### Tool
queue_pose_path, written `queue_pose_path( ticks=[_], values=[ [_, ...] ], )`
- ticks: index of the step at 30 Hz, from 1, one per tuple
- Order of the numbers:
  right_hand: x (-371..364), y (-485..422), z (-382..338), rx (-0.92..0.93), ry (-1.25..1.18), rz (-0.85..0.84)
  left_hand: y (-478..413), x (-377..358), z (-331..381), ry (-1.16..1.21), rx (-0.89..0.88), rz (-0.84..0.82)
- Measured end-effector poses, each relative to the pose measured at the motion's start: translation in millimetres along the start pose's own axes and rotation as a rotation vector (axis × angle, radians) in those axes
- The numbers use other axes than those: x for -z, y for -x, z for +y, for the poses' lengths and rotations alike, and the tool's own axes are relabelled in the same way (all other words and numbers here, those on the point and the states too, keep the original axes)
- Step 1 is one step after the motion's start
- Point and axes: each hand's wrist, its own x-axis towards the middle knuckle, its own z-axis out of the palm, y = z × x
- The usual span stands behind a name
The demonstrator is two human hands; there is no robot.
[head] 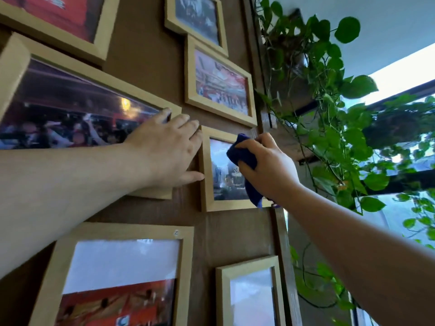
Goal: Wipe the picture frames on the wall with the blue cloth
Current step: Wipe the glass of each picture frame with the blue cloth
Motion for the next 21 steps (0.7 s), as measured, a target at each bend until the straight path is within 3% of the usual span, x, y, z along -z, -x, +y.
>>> queue_pose_path(
  ticks=[15, 21],
  values=[
    [-54.5, -26.3, 7.6, 0.157, -0.076, 0.024, -36.0, -28.0, 31.8, -0.032, 0.116, -0.147],
    [-55.9, -16.7, 59.9, 0.030, 0.032, -0.016, -39.3, -30.2, 30.3, -0.020, 0.113, -0.151]
  ],
)
